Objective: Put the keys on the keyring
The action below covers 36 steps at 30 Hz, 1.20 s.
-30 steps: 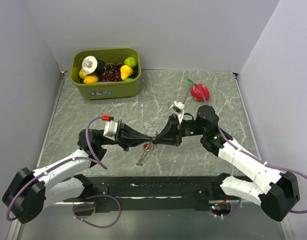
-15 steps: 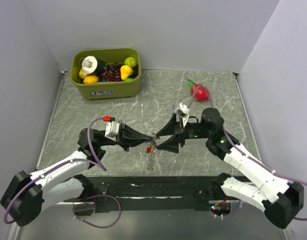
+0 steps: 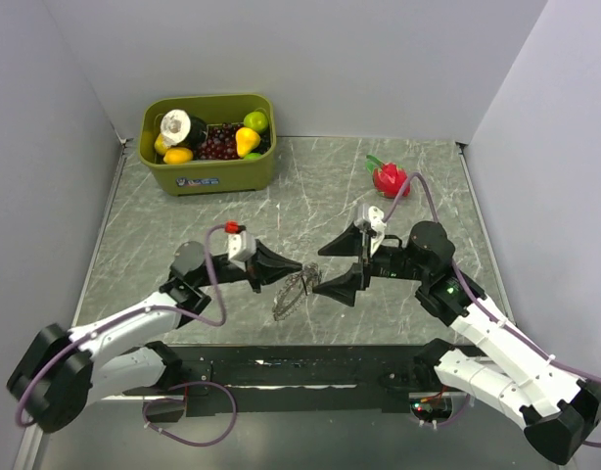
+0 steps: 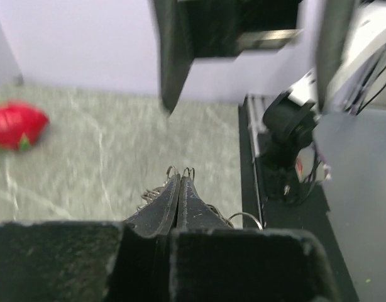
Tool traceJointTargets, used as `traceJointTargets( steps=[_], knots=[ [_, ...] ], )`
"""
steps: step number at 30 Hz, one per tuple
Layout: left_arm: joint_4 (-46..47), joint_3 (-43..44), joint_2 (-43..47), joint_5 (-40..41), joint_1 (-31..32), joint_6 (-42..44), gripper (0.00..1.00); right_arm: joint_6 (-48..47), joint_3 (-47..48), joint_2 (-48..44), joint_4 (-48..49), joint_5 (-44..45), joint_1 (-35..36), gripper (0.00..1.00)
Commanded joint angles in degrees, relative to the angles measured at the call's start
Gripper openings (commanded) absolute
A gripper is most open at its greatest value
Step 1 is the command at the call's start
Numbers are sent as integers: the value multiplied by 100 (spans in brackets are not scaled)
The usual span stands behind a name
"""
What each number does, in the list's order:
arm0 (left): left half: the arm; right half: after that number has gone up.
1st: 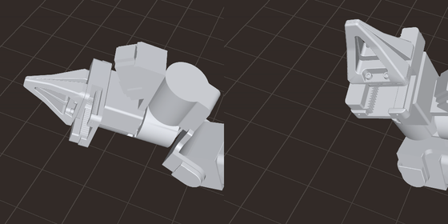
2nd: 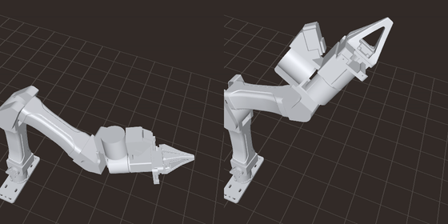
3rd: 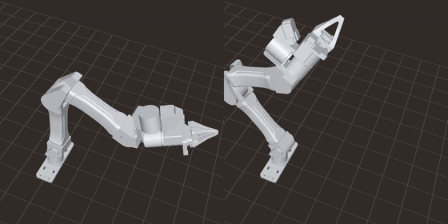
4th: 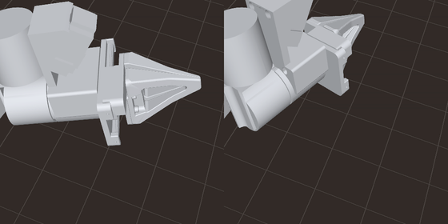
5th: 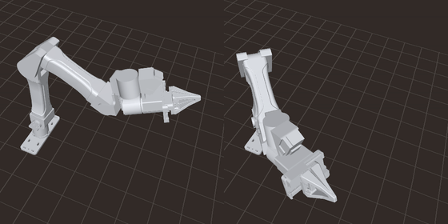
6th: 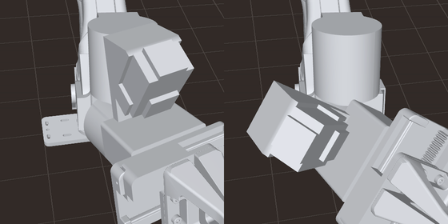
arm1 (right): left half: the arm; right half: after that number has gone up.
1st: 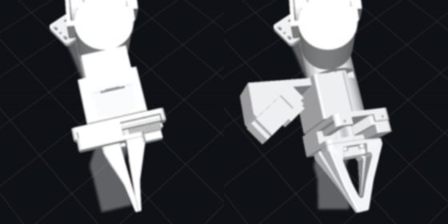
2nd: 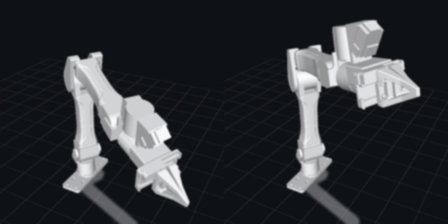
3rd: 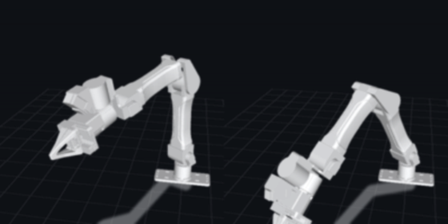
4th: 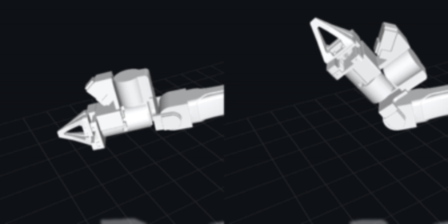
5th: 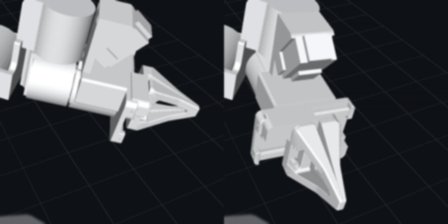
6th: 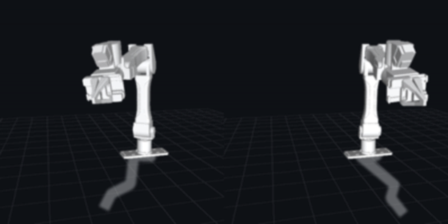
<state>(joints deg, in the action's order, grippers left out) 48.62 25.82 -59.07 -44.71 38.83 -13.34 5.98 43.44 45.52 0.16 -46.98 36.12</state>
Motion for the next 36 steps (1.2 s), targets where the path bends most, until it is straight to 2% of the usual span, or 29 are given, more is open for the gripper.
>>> traceJointTargets(
  steps=[1, 3, 6, 11, 16, 20, 24, 27, 28, 30, 31, 32, 36],
  knots=[
    [260, 212, -752, 191, 37, 227, 1, -158, -125, -51, 10, 399, 18, 100],
    [925, 300, -1088, 51, 107, -17, 1, -193, -160, -104, -183, 505, 9, 100],
    [1412, 659, -1973, -11, 273, -404, 1, -211, -178, -166, -262, 620, 18, 100],
    [2861, 863, -2714, -99, 476, -914, 1, -194, -213, -157, -254, 717, 0, 100],
    [3267, 591, -3391, 84, 476, -1021, 1, -202, -292, -70, -236, 761, -8, 100],
    [4188, 161, -4068, 506, 441, -1223, 1, -193, -380, 19, -166, 787, -17, 100],
    [4698, -357, -4612, 962, 450, -1197, 11, -167, -433, 45, -157, 787, -17, 100],
    [4972, -717, -4693, 1384, 441, -1188, 28, -176, -450, 19, -166, 805, -26, 100],
    [4999, -806, -4667, 1482, 441, -1162, 41, -176, -451, 10, -166, 831, -26, 100],
    [4999, -1025, -4475, 1753, 441, -1109, 55, -176, -451, 10, -183, 840, -17, 100],
    [4938, -1088, -4377, 1825, 450, -1092, 90, -167, -459, 10, -183, 831, -26, 100],
    [4920, -1158, -4263, 1869, 441, -996, 97, -158, -459, 19, -183, 831, -26, 100],
    [4421, -1334, -3360, 2159, 441, -749, 96, -141, -451, 45, -131, 849, -26, 100]
  ],
)
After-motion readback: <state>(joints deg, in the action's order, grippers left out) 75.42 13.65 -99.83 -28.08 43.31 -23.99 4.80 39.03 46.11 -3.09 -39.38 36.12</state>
